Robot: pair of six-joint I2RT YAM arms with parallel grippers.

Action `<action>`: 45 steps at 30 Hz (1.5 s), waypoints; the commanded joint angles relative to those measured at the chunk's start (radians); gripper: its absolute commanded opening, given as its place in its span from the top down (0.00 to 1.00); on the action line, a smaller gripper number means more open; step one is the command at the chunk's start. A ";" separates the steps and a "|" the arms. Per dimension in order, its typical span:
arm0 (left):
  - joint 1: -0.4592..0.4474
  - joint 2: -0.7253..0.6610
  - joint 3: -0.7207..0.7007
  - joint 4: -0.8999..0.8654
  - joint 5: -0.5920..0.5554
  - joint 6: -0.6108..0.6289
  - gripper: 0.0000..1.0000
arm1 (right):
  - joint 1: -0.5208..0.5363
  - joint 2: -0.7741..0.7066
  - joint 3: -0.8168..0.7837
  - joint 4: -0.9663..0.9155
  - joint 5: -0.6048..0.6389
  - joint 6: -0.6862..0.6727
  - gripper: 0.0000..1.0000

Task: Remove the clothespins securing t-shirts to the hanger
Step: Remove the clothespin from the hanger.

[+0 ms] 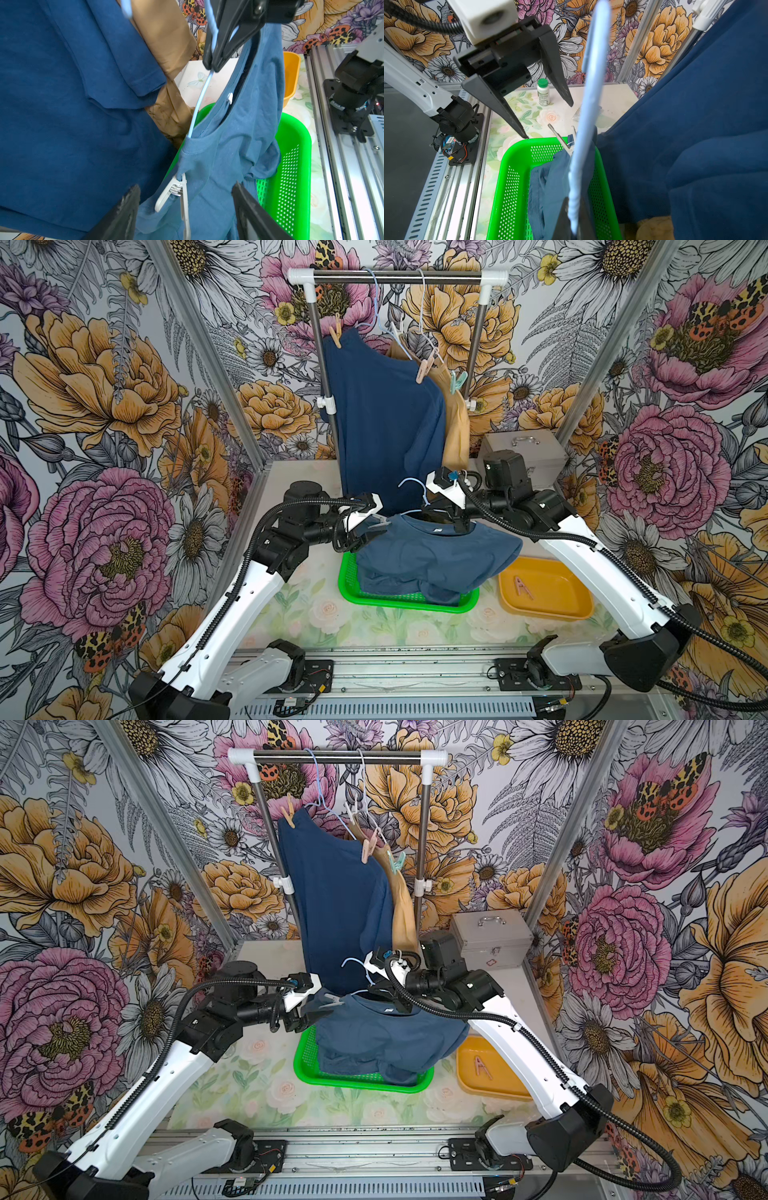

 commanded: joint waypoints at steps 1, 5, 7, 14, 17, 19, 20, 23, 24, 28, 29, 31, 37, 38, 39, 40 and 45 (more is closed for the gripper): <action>-0.006 0.019 -0.014 -0.019 -0.026 0.054 0.28 | 0.005 -0.029 -0.003 -0.004 -0.024 -0.026 1.00; -0.006 0.056 -0.014 -0.019 -0.025 0.070 0.29 | 0.008 -0.030 -0.003 -0.006 -0.031 -0.028 1.00; -0.005 0.069 -0.013 -0.019 -0.030 0.080 0.30 | 0.007 -0.031 -0.003 -0.008 -0.036 -0.027 1.00; -0.001 0.104 -0.007 -0.019 -0.062 0.101 0.40 | 0.008 -0.030 0.001 -0.010 -0.037 -0.026 1.00; 0.002 0.106 -0.009 -0.019 -0.056 0.104 0.46 | 0.009 -0.034 0.000 -0.009 -0.038 -0.028 1.00; 0.003 0.112 -0.009 -0.019 -0.054 0.103 0.49 | 0.009 -0.034 -0.002 -0.012 -0.039 -0.028 1.00; 0.004 0.116 -0.009 -0.019 -0.053 0.102 0.51 | 0.009 -0.034 0.000 -0.011 -0.038 -0.026 1.00; 0.003 0.127 -0.004 -0.019 -0.041 0.095 0.57 | 0.009 -0.035 0.002 -0.012 -0.038 -0.027 1.00; 0.002 0.131 -0.003 -0.019 -0.039 0.092 0.58 | 0.008 -0.037 0.002 -0.012 -0.038 -0.026 1.00; 0.002 0.133 -0.002 -0.018 -0.041 0.089 0.66 | 0.009 -0.041 0.001 -0.013 -0.037 -0.027 1.00; 0.003 0.133 0.001 -0.018 -0.041 0.088 0.69 | 0.009 -0.042 0.001 -0.014 -0.036 -0.026 1.00; 0.005 0.131 0.005 -0.019 -0.033 0.084 0.74 | 0.009 -0.043 0.002 -0.014 -0.037 -0.027 1.00; 0.009 0.122 0.020 -0.019 -0.014 0.063 0.83 | 0.009 -0.043 -0.002 -0.014 -0.029 -0.026 1.00; 0.010 0.119 0.022 -0.018 -0.015 0.061 0.84 | 0.008 -0.042 -0.002 -0.013 -0.024 -0.026 1.00; 0.011 0.115 0.021 -0.019 -0.019 0.060 0.84 | 0.008 -0.042 -0.001 -0.012 -0.020 -0.024 1.00; 0.013 0.109 0.021 -0.019 -0.020 0.057 0.84 | 0.007 -0.043 -0.001 -0.013 -0.017 -0.025 1.00; 0.037 0.058 0.021 -0.019 -0.044 0.040 0.84 | 0.006 -0.035 -0.005 -0.011 -0.011 -0.018 1.00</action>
